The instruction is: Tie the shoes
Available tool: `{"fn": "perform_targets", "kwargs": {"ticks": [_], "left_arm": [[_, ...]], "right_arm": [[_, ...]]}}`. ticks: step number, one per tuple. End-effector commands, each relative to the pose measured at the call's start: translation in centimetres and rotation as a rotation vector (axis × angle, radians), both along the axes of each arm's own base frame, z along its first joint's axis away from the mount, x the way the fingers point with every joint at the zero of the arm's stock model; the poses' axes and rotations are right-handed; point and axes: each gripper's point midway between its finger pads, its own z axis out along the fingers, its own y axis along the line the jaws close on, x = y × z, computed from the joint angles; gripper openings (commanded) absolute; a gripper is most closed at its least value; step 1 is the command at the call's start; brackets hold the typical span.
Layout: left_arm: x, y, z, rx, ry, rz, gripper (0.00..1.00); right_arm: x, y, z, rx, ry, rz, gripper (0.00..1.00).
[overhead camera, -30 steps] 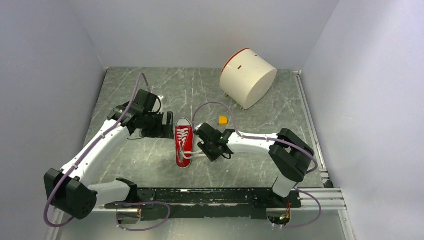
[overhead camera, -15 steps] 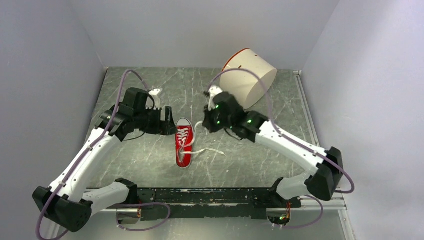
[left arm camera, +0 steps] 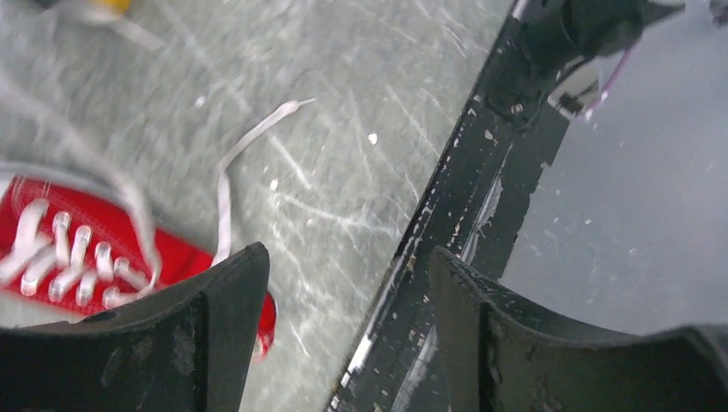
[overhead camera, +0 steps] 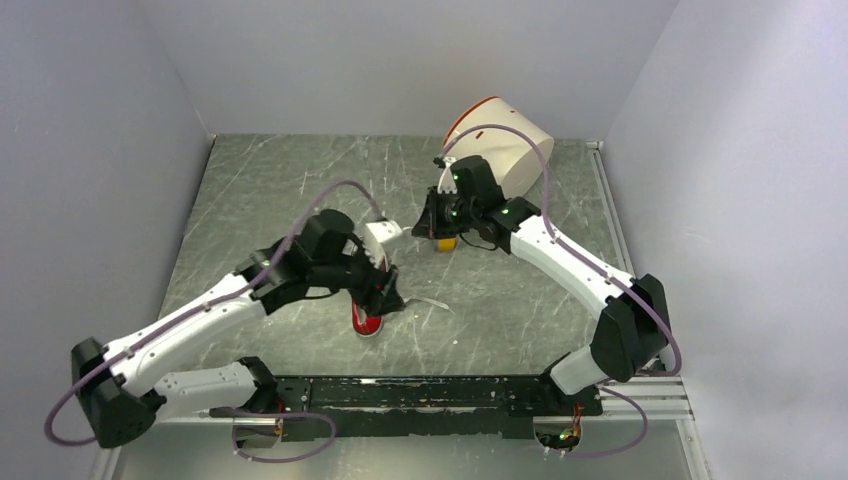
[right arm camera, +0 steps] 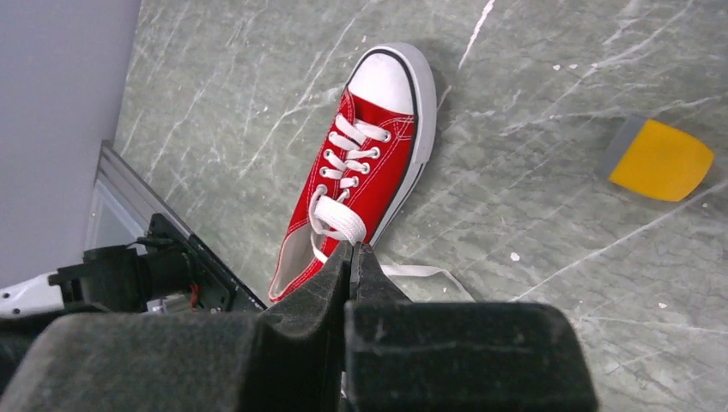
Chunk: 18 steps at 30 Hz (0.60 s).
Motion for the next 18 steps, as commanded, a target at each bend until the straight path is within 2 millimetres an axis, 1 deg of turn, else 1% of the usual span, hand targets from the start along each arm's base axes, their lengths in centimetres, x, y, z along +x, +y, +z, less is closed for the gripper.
{"fn": "perform_targets", "kwargs": {"ticks": [1,3,5,8,11,16,18], "left_arm": [[0.1,-4.8,-1.0,0.022,-0.273,-0.238,0.73],[-0.3,-6.8,-2.4,0.047,-0.325,-0.335,0.72],[-0.5,-8.6,-4.1,0.077,-0.362,-0.414,0.71],[0.3,-10.7,-6.3,0.128,-0.43,-0.468,0.71],[1.5,-11.8,-8.3,0.161,-0.466,-0.478,0.72],[3.2,-12.6,-12.0,0.194,-0.517,-0.452,0.74],[4.0,-13.4,-12.4,0.181,-0.518,-0.425,0.74]], "right_arm": [[0.7,-0.3,1.8,0.092,0.02,0.026,0.0],[0.8,-0.5,1.8,0.097,0.029,0.029,0.0],[1.0,-0.7,1.8,0.096,0.036,0.027,0.0],[1.1,-0.8,2.0,0.106,0.044,0.02,0.0],[1.3,-1.0,2.4,0.12,0.064,0.01,0.0],[1.3,-1.3,2.1,0.122,0.078,-0.005,0.0],[1.4,-1.4,1.9,0.119,0.084,-0.005,0.0]]}}
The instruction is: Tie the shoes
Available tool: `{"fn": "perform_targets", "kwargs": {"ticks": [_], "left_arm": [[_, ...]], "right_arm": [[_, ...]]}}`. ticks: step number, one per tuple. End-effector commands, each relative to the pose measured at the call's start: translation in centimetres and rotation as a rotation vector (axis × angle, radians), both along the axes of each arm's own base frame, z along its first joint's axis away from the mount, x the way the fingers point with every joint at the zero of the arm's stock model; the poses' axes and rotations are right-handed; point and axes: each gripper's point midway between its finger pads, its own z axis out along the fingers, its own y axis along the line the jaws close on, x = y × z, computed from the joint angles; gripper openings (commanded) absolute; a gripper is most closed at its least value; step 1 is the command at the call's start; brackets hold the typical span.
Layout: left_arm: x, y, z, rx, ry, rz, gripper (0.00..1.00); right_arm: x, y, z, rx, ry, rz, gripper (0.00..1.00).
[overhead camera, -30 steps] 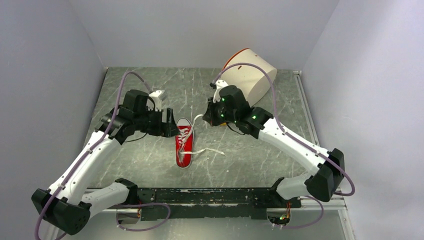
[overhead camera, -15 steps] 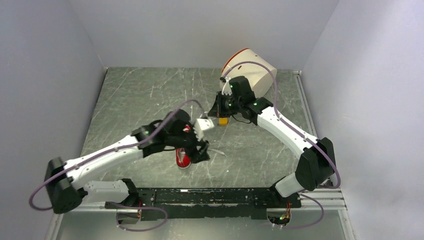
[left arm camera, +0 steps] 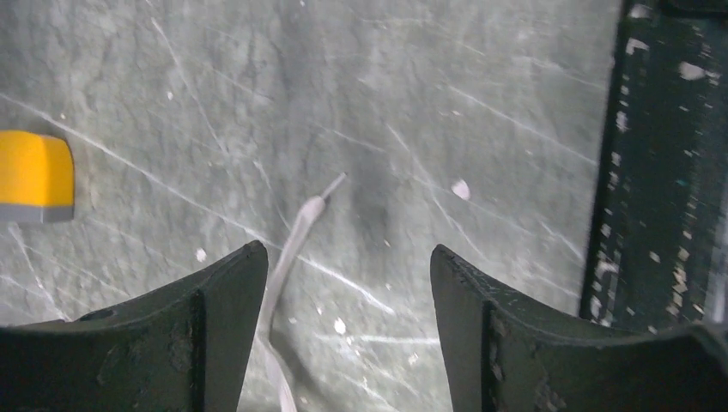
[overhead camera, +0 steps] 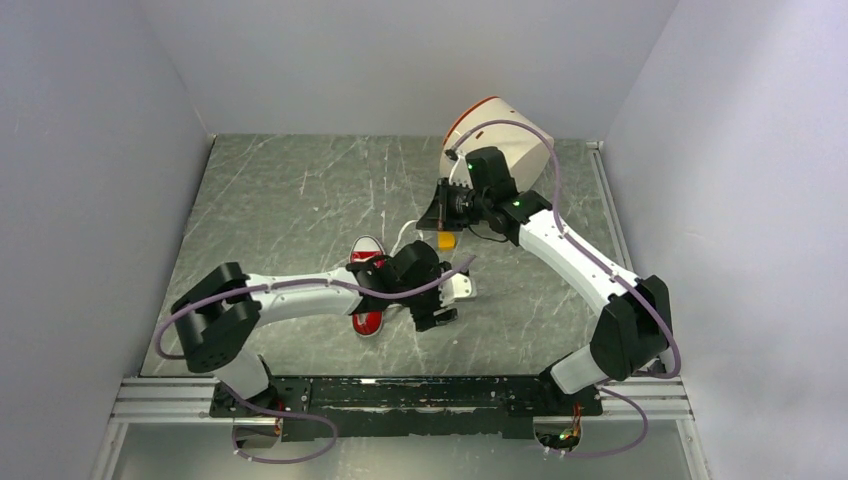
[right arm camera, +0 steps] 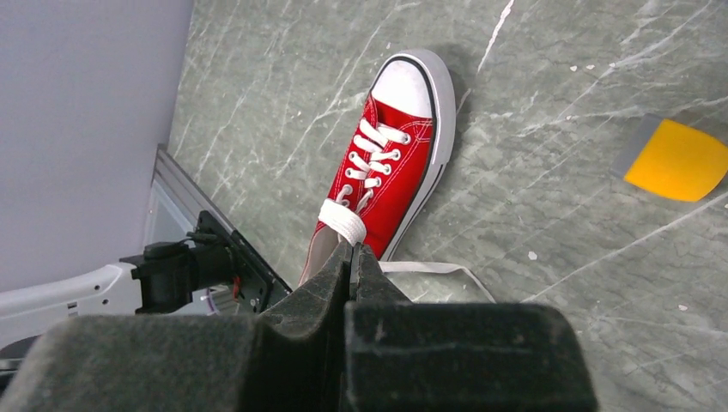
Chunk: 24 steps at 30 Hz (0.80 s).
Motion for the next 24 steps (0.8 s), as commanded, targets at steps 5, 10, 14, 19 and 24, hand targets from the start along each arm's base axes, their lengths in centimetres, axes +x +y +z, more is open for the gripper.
{"fn": "perform_targets", "kwargs": {"ticks": [5,10,14,19,24], "left_arm": [[3.0,-3.7,-2.9,-0.057,-0.081,-0.015,0.72],[4.2,-3.5,-5.5,-0.021,-0.08,0.017,0.71],[5.2,-2.5,-7.0,0.006,-0.064,0.05,0.69],[5.0,-2.2,-8.4,0.048,-0.033,0.033,0.45],[4.3,-1.2,-7.1,0.066,0.002,0.063,0.08]], "right_arm": [[0.8,-0.7,-0.3,-0.002,0.024,-0.017,0.0],[1.2,-1.0,-1.1,-0.001,0.05,-0.019,0.0],[1.3,-1.2,-1.3,-0.008,0.053,-0.016,0.0],[1.4,-1.5,-1.5,-0.018,0.051,-0.02,0.0],[1.9,-1.7,-1.6,-0.009,0.049,-0.032,0.0]]}}
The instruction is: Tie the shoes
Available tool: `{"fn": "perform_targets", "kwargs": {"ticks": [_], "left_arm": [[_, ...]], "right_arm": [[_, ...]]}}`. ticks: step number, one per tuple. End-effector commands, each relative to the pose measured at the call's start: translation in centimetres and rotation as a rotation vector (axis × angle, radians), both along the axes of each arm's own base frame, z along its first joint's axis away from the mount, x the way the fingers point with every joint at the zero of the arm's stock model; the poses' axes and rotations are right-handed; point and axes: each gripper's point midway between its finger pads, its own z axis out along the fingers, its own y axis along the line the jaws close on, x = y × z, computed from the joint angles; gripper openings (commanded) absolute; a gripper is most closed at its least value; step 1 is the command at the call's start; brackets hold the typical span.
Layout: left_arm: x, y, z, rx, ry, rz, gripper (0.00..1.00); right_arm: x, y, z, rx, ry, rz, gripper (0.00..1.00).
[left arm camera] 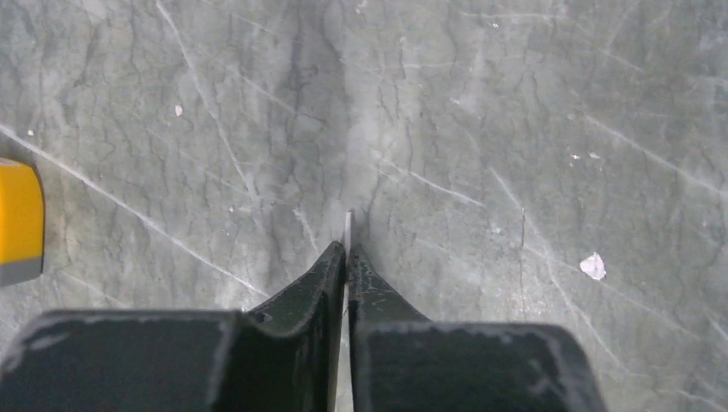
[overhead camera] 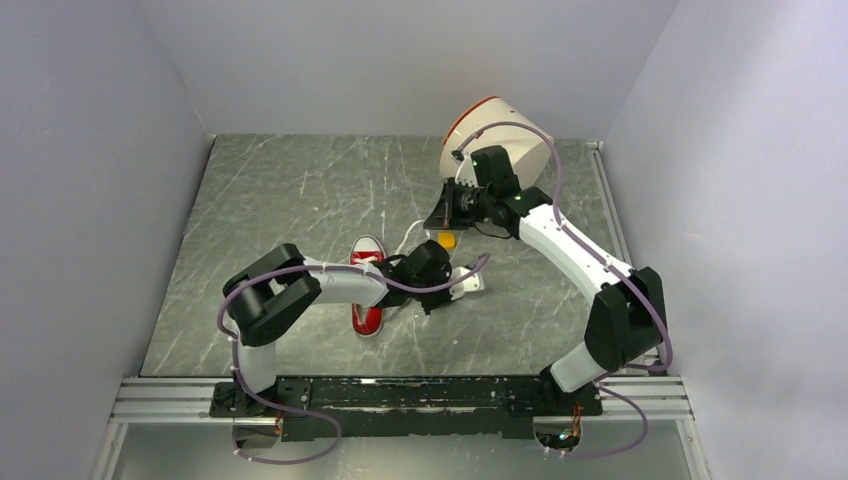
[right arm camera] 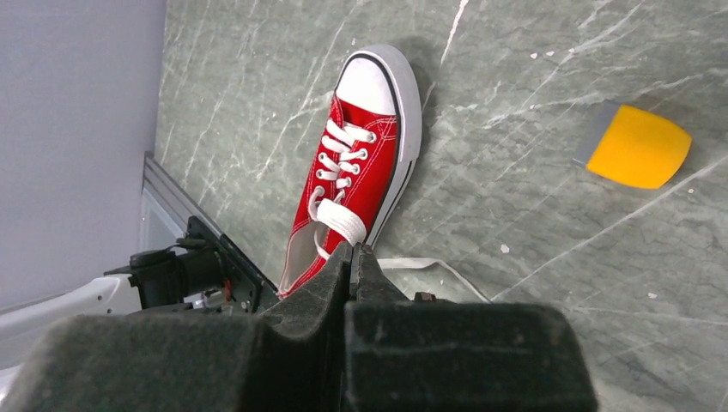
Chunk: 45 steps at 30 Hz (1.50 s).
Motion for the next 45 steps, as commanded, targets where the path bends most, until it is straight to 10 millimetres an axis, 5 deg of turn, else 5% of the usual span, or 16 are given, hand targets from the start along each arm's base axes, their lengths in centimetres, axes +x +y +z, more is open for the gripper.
{"fn": "perform_targets", "kwargs": {"ticks": [1,11,16,22,28,31,34,38,42,45], "left_arm": [[-0.8,1.7,1.7,0.018,0.023,0.028,0.05],[-0.5,6.2,18.5,-0.203,-0.027,0.279,0.05],[1.6,11.5,22.2,-0.269,-0.023,0.495,0.05],[5.1,18.4,23.1,-0.316,0.057,0.737,0.05],[6.8,20.0,23.7,-0.399,0.132,0.811,0.05],[7.7,20.0,25.8,-0.457,0.149,0.838,0.05],[9.3,22.4,27.3,-0.448,0.1,1.01,0.05],[10.2,27.5,25.7,-0.292,0.045,1.282,0.05],[9.7,32.1,22.1,-0.105,0.046,1.491,0.05],[9.8,32.8,20.6,-0.1,0.076,1.497,0.05]], "right_arm": [[0.7,-0.2,0.2,0.011,-0.01,-0.002,0.0],[2.1,0.8,0.4,0.013,-0.037,0.058,0.0],[2.3,1.5,0.7,0.048,-0.043,0.082,0.0],[1.7,3.4,1.2,0.149,-0.007,0.168,0.0],[0.7,7.2,2.6,0.263,0.013,0.276,0.0],[0.5,8.9,2.5,0.254,0.023,0.308,0.0],[1.1,9.1,3.0,0.269,0.025,0.273,0.0],[2.5,8.0,3.8,0.253,0.004,0.191,0.0],[2.9,6.8,3.5,0.167,-0.029,0.154,0.0],[3.0,6.2,3.5,0.144,-0.044,0.146,0.0]]}}
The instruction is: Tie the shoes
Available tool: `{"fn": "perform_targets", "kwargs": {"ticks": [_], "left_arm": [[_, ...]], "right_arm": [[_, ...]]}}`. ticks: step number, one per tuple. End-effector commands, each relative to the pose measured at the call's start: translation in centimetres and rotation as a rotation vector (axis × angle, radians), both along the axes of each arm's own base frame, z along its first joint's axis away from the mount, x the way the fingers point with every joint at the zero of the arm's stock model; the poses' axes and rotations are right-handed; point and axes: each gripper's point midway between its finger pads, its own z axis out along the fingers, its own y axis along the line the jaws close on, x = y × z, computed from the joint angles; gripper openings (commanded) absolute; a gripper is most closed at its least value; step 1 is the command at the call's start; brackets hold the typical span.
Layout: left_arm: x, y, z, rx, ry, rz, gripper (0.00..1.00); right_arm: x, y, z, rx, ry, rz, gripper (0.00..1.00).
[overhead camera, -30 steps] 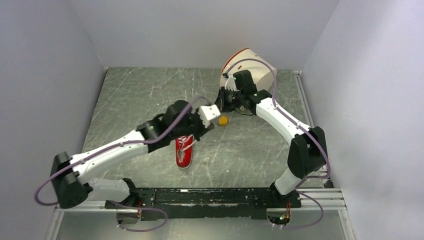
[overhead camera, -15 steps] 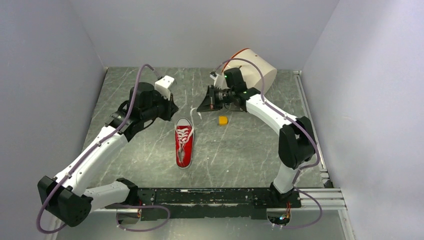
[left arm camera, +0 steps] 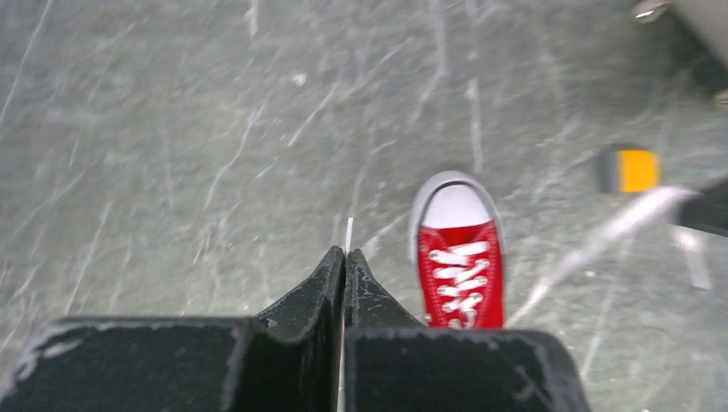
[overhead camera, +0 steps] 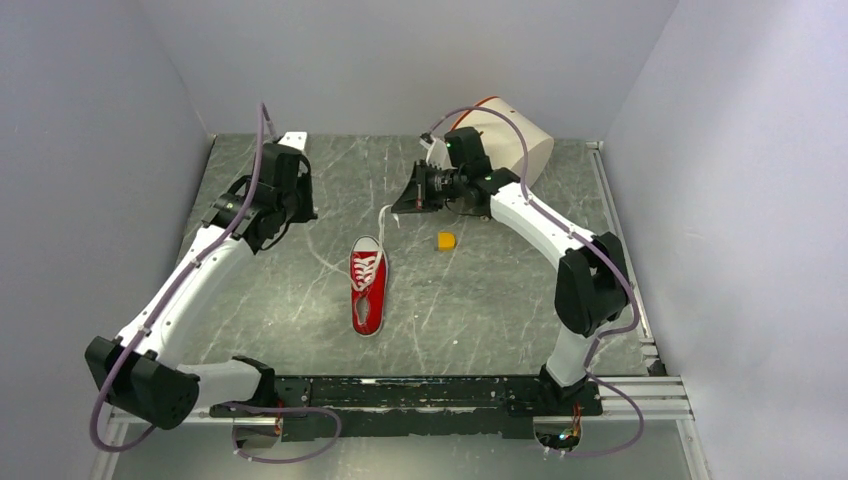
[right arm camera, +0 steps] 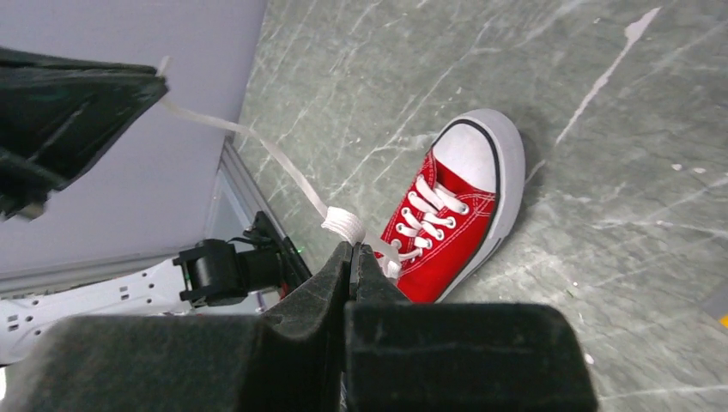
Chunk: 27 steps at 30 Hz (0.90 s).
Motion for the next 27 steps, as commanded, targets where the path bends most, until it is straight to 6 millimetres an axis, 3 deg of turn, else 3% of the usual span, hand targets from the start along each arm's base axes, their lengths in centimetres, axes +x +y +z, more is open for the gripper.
{"fn": "perform_targets", "kwargs": {"ticks": [1,6,11,13,16,17,19,21,24,27], "left_arm": [[-1.1,3.6,-3.7,0.073,0.119,0.128,0.05],[-1.4,3.8,-7.0,0.1,0.222,0.12,0.05],[-2.2,5.2,-10.9,0.167,0.36,0.153,0.09],[-2.2,5.6,-11.1,0.183,0.373,0.169,0.34],[-1.9,6.1,-10.0,0.203,0.337,0.172,0.91],[-1.9,6.1,-9.5,0.205,0.319,0.157,0.97],[-1.8,5.1,-9.3,0.206,0.301,0.055,0.97],[-2.1,2.4,-9.5,0.192,0.273,-0.143,0.94],[-4.6,-2.0,-11.2,0.259,0.252,-0.524,0.85],[-6.0,-3.5,-12.2,0.427,0.179,-0.744,0.76]], "right_arm": [[0.3,-1.1,1.9,-0.032,-0.073,-0.027,0.0],[0.4,-0.9,0.9,-0.043,-0.054,-0.013,0.0],[1.9,-1.8,-0.3,-0.142,-0.066,-0.065,0.0],[2.3,-3.1,-1.6,-0.24,-0.069,-0.095,0.0],[2.1,-4.7,-3.4,-0.338,-0.074,-0.096,0.0],[1.8,-5.0,-4.0,-0.358,-0.07,-0.089,0.0],[1.4,-5.4,-5.0,-0.384,-0.064,-0.077,0.0],[1.3,-5.7,-5.6,-0.395,-0.056,-0.079,0.0],[1.2,-5.5,-5.7,-0.394,-0.047,-0.072,0.0],[1.1,-5.2,-5.1,-0.367,-0.044,-0.065,0.0]]}}
